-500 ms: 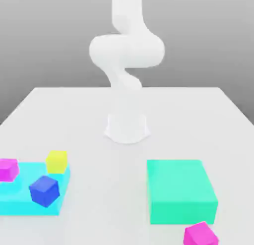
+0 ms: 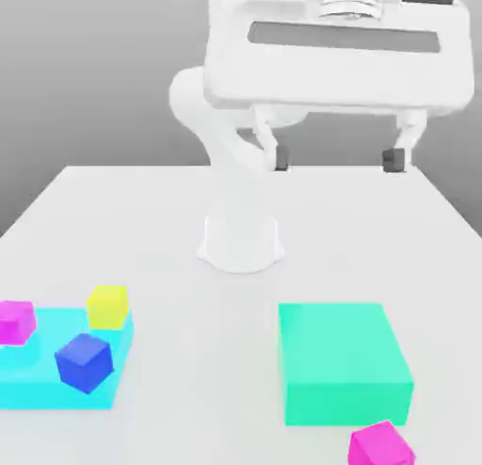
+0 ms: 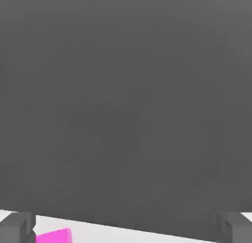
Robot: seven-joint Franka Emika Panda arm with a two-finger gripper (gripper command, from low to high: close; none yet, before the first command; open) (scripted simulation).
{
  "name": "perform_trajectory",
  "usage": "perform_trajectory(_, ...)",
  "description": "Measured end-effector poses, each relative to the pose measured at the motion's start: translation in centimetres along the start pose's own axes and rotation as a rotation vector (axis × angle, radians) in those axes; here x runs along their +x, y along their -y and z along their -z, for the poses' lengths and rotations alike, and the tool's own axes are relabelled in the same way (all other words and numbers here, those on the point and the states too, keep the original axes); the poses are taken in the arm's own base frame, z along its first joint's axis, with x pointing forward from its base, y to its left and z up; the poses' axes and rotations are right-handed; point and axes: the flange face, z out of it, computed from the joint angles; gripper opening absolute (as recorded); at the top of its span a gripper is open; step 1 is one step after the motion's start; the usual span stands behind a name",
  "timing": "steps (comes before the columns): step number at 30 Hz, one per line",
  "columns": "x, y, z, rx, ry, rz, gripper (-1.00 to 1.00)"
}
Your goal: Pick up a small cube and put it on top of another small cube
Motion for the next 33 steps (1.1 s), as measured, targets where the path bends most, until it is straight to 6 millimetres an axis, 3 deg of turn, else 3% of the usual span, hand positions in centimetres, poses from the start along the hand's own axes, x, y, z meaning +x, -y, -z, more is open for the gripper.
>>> perform_trajectory(7,-5.0,1.6,-12.1,-0.089,0.151,0.093,0.00)
perform_trajectory(13,-11.0,1.2,-21.7,-0.159,0.287,0.160,0.00)
perform_trajectory(17,-13.3,0.2,-27.3,-0.169,0.311,0.171,0.00)
perform_trajectory(18,-13.8,-0.1,-28.6,-0.170,0.312,0.172,-1.00)
perform_trajectory(25,-13.9,-0.1,-28.9,-0.170,0.312,0.172,-1.00)
perform_trajectory(29,-12.5,0.7,-24.5,-0.170,0.313,0.171,-1.00)
perform_trajectory(33,-5.7,-5.9,-22.3,-0.221,0.279,0.000,-1.00)
